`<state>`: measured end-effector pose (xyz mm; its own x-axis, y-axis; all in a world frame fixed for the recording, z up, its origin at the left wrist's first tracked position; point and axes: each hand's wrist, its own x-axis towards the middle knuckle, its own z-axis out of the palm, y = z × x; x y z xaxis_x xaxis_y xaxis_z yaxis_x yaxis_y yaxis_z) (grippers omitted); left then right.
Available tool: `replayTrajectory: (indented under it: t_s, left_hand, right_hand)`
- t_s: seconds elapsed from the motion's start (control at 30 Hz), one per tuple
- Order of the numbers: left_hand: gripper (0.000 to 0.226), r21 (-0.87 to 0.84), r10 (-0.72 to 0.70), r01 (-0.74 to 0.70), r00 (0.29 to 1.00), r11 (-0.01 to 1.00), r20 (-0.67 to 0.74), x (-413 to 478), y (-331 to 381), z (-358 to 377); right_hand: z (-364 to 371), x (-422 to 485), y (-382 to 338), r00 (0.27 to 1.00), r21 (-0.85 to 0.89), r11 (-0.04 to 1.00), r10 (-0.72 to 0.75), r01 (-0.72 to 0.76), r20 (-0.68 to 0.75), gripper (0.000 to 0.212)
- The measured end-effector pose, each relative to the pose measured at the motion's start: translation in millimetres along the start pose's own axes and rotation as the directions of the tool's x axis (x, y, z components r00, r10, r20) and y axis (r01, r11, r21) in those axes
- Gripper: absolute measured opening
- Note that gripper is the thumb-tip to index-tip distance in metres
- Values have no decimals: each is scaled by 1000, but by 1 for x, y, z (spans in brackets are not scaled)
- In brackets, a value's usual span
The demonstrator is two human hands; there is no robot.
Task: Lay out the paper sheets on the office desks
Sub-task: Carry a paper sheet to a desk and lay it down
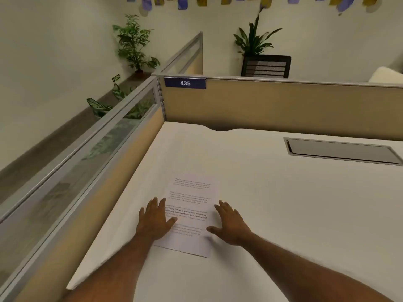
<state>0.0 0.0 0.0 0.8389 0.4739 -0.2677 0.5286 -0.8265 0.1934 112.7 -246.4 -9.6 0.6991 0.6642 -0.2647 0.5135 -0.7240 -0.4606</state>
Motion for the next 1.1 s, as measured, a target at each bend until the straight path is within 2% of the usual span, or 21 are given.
replayTrajectory:
  t_s: [0.1, 0.2, 0.4, 0.57, 0.7, 0.97, 1.1]
  left_hand:
    - [88, -39, -45, 45, 999, 998, 22, 4, -6, 0]
    - [87, -66, -30, 33, 999, 997, 36, 5, -5, 2]
    - [81, -155, -19, 16, 1000, 988, -18, 10, -2, 2]
    - [67, -331, -108, 62, 987, 942, -122, 14, 5, -5]
    - [48, -426, -151, 27, 954, 904, -260, 16, 8, -12]
    - [16, -351, -120, -21, 919, 936, -376, 13, 2, -15]
    - [15, -336, -90, -70, 894, 939, -438, 10, 2, -12]
  right_hand:
    - [7, 4, -8, 1000, -13, 1000, 28, -28, 10, 96]
    - [12, 4, -11, 998, -44, 997, 62, -61, 21, 101]
    - [20, 5, -12, 997, -92, 994, 66, -63, 36, 103]
    - [22, 5, -13, 996, -115, 991, 78, -74, 37, 104]
    - [22, 6, -13, 995, -110, 991, 84, -79, 46, 104]
    - [22, 7, -14, 995, -114, 990, 89, -83, 44, 104]
    - [20, 6, -14, 995, -111, 990, 88, -82, 49, 104]
